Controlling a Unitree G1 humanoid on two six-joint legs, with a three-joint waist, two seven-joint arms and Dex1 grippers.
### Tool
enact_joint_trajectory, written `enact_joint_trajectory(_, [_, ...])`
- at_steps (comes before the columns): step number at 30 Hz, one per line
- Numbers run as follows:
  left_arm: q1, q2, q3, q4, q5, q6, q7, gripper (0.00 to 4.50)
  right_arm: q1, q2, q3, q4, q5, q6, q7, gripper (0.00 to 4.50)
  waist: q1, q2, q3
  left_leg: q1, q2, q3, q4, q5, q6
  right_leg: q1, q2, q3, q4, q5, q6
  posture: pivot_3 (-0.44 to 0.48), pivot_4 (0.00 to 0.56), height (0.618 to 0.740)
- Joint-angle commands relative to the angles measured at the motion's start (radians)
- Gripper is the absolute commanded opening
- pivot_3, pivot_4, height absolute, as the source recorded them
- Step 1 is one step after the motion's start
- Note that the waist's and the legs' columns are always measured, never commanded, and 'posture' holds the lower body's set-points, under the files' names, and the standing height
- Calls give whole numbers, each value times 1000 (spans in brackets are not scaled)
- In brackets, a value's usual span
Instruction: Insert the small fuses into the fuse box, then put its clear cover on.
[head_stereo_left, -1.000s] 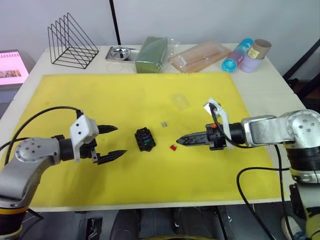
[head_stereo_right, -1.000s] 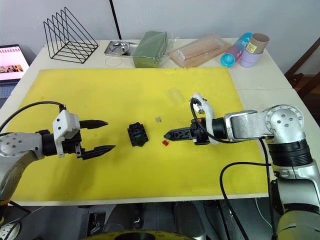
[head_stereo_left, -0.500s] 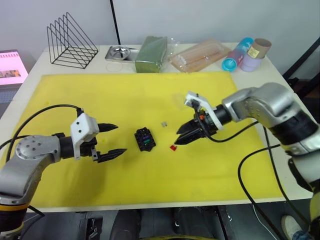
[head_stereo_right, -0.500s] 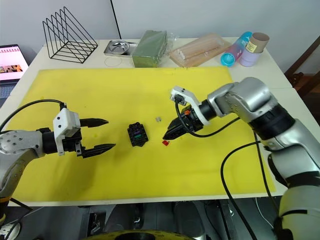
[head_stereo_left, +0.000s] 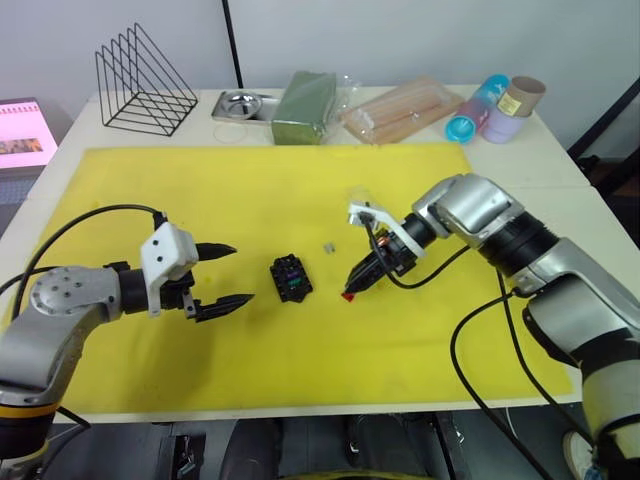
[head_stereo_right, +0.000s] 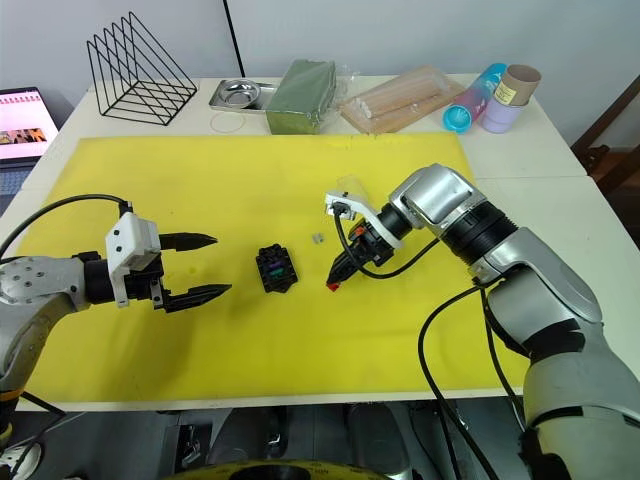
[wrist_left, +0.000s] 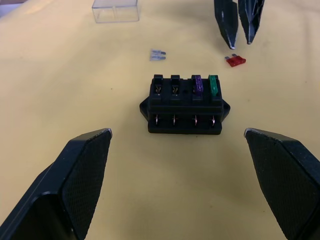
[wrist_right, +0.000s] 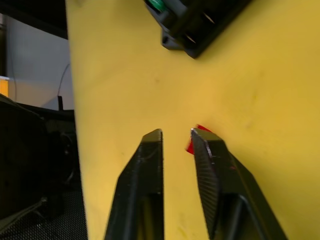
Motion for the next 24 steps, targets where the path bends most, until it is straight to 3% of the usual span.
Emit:
enact_joint_trajectory(1, [-8,9,4,-24,-2,-3,4,4500,-29,27,-16,35,-52,-30,44,1050,-2,0,0,0,0,0,0,0,0,0,0,0,0,0,0,0,150,740])
enact_joint_trajectory(15, [12,3,10,-55,-9,9,29,4500,-46,136,-47,278,-223,-158,88,1050,-1,0,0,0,0,0,0,0,0,0,0,0,1,0,0,0,150,740])
enact_joint_trajectory(24, [17,2,11,-61,-9,11,37,4500,-18,100,19,189,-170,-147,88,1050,-1,0,0,0,0,0,0,0,0,0,0,0,1,0,0,0,150,740])
